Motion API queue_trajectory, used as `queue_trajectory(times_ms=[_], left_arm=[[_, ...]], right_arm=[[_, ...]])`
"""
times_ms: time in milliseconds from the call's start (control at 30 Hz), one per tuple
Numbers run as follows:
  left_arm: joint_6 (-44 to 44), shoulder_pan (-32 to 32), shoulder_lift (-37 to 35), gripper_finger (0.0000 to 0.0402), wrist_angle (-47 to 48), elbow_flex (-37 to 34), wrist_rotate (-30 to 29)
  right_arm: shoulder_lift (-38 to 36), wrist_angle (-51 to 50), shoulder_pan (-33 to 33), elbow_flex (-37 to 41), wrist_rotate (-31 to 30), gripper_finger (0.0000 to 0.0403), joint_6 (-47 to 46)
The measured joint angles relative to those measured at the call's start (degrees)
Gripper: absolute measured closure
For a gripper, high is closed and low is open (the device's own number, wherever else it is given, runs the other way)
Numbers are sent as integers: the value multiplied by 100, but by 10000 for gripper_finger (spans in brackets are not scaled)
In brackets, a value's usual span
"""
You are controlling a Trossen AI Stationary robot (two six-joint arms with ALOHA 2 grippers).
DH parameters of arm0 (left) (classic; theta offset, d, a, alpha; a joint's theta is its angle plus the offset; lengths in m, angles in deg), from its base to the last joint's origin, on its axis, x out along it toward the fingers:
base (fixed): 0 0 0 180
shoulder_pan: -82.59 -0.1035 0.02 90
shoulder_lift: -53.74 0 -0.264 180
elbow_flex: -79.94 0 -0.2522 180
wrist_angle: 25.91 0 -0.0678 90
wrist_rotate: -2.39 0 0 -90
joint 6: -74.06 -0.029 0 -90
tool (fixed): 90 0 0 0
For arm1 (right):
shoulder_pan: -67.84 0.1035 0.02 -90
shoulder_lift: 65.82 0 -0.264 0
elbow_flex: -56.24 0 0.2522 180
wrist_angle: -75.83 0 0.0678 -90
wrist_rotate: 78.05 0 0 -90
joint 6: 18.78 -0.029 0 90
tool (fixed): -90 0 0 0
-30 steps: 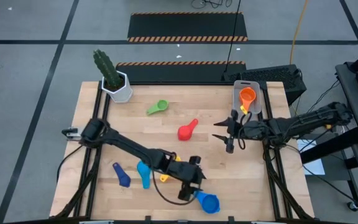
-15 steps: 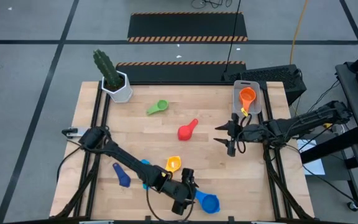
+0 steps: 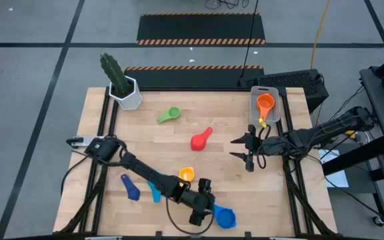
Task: Nest measuring cups in basket
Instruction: Stack the dark blue measuring cup on top of the orange measuring cup in the gray bin
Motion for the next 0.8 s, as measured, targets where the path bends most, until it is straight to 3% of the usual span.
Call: queue_trajectory(times_ms=[500,800], left_arm=[[-293,-133,242,111,-198,-6,-65],[-279,-295,242,199,-199,-6,281]], right_arm=[[2,5,267,0,0,188,-163],[2,5,301,0,-26,188,-144]])
